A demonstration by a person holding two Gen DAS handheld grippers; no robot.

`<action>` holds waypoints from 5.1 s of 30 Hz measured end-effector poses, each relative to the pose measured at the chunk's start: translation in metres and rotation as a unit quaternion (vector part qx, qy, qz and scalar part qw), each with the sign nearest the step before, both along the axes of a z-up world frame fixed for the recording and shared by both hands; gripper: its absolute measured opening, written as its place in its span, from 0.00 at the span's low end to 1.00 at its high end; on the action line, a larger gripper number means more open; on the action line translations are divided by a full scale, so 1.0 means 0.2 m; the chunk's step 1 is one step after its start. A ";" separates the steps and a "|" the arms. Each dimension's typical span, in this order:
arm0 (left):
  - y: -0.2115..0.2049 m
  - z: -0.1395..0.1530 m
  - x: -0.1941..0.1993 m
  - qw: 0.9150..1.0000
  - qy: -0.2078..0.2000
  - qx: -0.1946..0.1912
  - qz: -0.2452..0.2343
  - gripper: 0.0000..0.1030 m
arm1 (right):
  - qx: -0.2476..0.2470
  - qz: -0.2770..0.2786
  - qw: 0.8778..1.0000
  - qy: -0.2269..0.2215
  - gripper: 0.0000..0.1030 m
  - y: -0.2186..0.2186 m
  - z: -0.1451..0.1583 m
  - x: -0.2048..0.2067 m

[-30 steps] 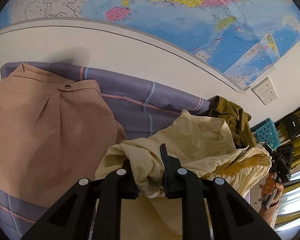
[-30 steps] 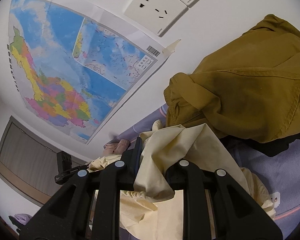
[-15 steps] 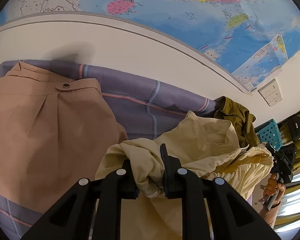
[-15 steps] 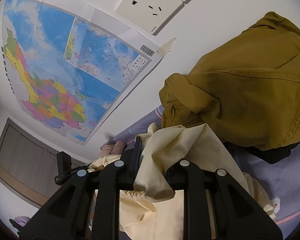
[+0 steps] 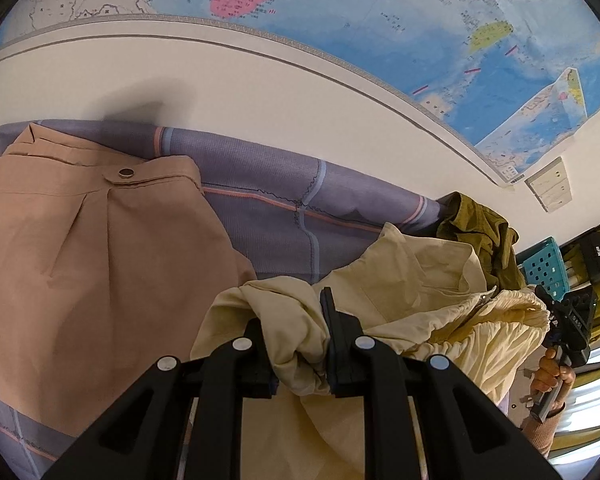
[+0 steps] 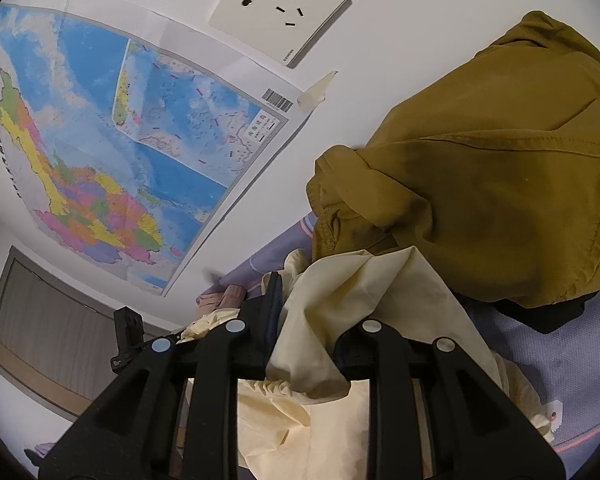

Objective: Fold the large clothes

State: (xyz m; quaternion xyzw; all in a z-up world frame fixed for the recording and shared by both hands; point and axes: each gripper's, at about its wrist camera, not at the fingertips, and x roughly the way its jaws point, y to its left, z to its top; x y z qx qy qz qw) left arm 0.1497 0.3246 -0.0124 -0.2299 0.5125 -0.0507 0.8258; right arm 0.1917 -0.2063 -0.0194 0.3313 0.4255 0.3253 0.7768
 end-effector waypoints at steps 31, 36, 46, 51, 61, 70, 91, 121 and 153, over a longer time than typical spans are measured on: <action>-0.04 -0.10 0.09 1.000 0.014 0.011 0.006 0.16 | -0.006 0.005 0.997 -0.071 0.81 0.08 0.16 -0.18; -0.03 -0.12 0.10 1.000 0.015 0.013 0.007 0.16 | 0.007 0.025 0.993 -0.116 0.81 0.06 0.22 -0.31; -0.04 -0.12 0.10 1.000 0.012 0.013 0.009 0.18 | -0.259 0.101 0.938 -0.205 0.69 0.55 0.11 -0.43; -0.05 -0.08 0.08 1.000 -0.002 0.015 0.008 0.26 | -0.356 0.104 0.904 -0.214 0.25 0.75 -0.07 -0.36; -0.08 0.29 -0.28 0.982 -0.182 0.040 -0.012 0.63 | -0.321 0.031 0.924 -0.205 0.02 0.65 -0.02 -0.22; -0.36 -0.07 -0.31 0.982 -0.105 0.109 -0.115 0.64 | -0.332 0.022 0.923 -0.192 0.02 0.68 -0.08 -0.14; -0.11 -0.31 -0.80 0.988 -0.132 0.084 -0.011 0.86 | -0.227 -0.014 0.965 -0.127 0.91 -0.24 -0.37 -0.63; -0.35 0.06 -1.14 0.973 -0.171 0.155 -0.022 0.81 | -0.266 -0.131 0.942 -0.155 0.65 -0.54 -0.10 -1.11; -0.84 -0.24 -0.33 0.970 -0.099 0.168 -0.143 0.16 | -0.329 0.040 0.932 -0.146 0.13 0.29 -0.28 -0.58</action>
